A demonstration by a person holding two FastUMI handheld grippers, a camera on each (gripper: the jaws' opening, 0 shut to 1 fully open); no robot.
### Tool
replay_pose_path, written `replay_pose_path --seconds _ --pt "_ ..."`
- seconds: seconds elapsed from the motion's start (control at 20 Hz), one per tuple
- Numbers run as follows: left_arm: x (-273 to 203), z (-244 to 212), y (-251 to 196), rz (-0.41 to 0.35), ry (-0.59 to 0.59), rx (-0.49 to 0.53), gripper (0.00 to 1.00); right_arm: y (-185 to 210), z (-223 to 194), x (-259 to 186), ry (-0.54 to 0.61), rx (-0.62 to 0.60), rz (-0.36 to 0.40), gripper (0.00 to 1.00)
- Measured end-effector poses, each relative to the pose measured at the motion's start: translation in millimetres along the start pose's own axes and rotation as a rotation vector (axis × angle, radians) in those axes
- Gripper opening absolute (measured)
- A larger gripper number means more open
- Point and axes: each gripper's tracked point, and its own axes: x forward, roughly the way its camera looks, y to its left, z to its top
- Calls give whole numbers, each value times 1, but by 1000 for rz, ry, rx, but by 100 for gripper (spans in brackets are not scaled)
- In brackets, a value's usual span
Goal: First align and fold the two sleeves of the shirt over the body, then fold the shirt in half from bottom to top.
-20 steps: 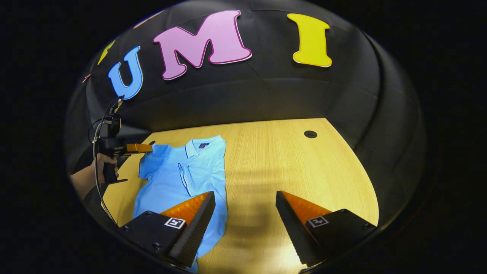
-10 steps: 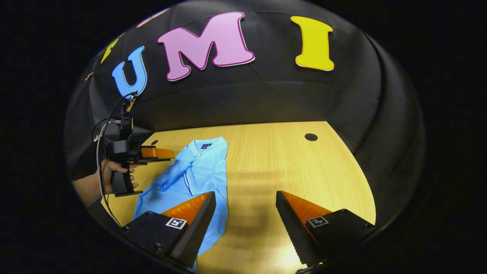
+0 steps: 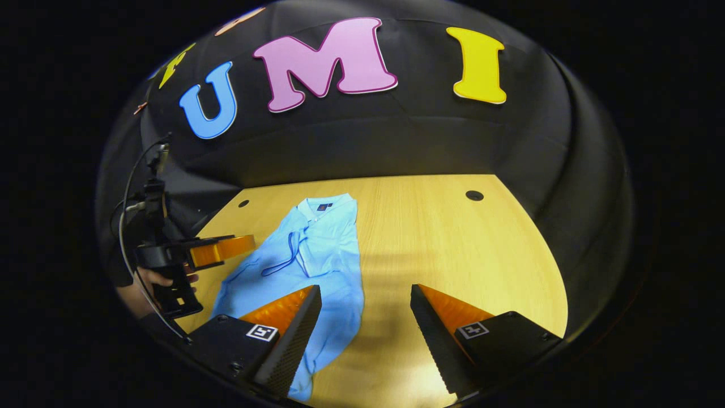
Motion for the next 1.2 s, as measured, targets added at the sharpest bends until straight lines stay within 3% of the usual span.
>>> replay_pose_path --seconds 0.1,0.15,0.2,0.4,0.45,0.5,0.55,0.7,0.75,0.8,0.85,1.2 --pt "-34 -10 7 11 -1 4 98 11 -13 -7 21 17 3 99" --pt "-50 -15 12 17 -5 -5 92 16 -22 -10 33 26 2 99" --pt "-66 -20 15 14 -6 -16 98 21 -32 -14 51 35 2 99" --pt "-121 -59 33 27 23 -12 97 42 -72 -32 112 57 1 99" --pt "-134 -73 41 42 38 0 92 48 -83 -36 129 54 0 99" --pt "-142 -85 43 43 51 3 98 54 -96 -39 148 52 1 99" --pt "-153 -102 44 39 75 1 98 59 -110 -42 167 52 -3 99" --pt "-173 -155 54 75 164 -12 98 77 -150 -46 228 74 -16 99" --pt "-178 -173 52 74 187 -6 92 84 -160 -47 240 92 -20 99" --pt "-183 -187 51 78 203 16 98 89 -169 -47 250 104 -29 99" --pt "-188 -201 53 84 221 42 98 92 -178 -47 259 108 -42 99" --pt "-190 -245 62 112 275 87 98 100 -215 -41 284 91 -102 99"
